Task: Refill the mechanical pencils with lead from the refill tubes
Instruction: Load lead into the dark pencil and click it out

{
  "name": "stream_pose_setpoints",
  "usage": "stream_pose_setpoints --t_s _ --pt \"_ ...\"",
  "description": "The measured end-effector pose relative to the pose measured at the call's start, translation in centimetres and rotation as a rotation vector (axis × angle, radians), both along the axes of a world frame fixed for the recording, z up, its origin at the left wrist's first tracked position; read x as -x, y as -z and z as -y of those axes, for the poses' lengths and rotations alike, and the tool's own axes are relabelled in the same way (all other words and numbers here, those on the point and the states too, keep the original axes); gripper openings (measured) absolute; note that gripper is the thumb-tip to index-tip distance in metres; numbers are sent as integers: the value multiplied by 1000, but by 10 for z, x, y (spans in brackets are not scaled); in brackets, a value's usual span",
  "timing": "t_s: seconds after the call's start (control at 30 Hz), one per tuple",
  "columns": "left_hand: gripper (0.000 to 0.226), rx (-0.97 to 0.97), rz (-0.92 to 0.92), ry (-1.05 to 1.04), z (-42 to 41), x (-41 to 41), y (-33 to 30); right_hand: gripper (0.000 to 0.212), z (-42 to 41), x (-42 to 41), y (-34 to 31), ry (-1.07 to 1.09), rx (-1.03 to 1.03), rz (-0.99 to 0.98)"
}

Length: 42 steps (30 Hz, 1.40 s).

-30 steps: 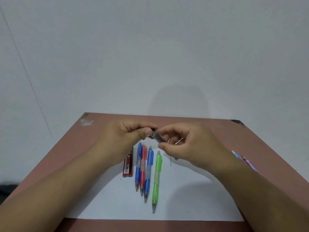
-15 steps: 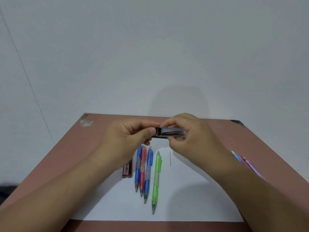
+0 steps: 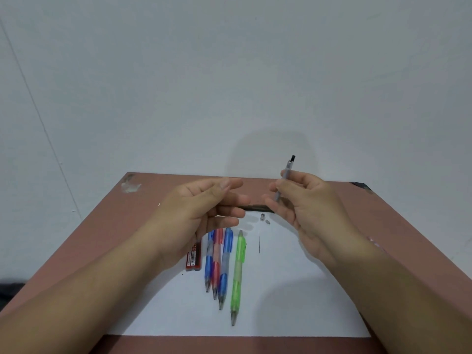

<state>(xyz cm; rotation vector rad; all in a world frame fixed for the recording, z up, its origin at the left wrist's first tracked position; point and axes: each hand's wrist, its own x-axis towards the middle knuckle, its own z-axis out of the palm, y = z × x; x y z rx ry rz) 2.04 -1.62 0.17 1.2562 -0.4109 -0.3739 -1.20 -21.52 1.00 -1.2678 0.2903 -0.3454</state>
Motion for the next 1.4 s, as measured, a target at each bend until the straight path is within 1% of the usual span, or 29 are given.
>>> stream_pose_setpoints --t_s 0.07,0.13,0.17,0.2,0.23,0.3,0.37,0.4,0.43,0.5,0.63,0.8,0.93,1.07,1.13,1.2,1.27,1.3,1.33,1.4 --pt "46 10 -20 17 0 0 0 23 3 -2 1 11 -7 3" --pt "47 14 -34 22 1 0 0 23 3 -3 2 19 41 19" --pt "47 21 -43 26 1 0 -1 23 3 -3 3 25 98 34" --pt "48 30 -54 30 1 0 -1 23 3 -3 4 31 197 56" --pt "48 40 -66 34 0 0 -2 25 4 -2 5 40 348 87" --pt "47 60 -108 49 0 1 -3 33 4 0 7 71 742 193" --pt "48 72 -182 83 1 2 -3 42 5 0 9 149 1143 354" --pt "49 73 -226 106 1 3 -4 43 6 -1 10 193 1309 426" --pt "50 76 -269 127 2 4 -4 43 7 -2 10 225 1430 482" --pt "53 91 -335 154 2 5 -5 44 11 -5 10 249 1554 559" --pt "46 127 -377 150 3 6 -6 43 13 -6 12 196 1597 611" --pt "47 110 -372 137 2 3 -3 41 13 -6 11 153 1608 647" --pt "38 96 -383 136 3 4 -2 39 11 -7 12 143 1645 683" --pt "30 61 -370 94 4 3 -1 43 10 -7 13 126 1668 694" --pt "29 47 -358 69 5 3 0 48 10 -7 13 131 1671 731" --pt "27 47 -356 56 5 2 0 59 8 -5 12 131 1654 751" --pt "26 48 -359 54 5 3 -1 75 5 -3 11 138 1590 713" --pt "26 50 -359 56 5 3 -1 79 4 -3 11 138 1561 698" --pt "26 54 -357 58 5 3 -1 77 3 -3 11 135 1557 695" --pt "28 57 -355 62 5 3 -1 56 6 -6 14 136 1626 716"
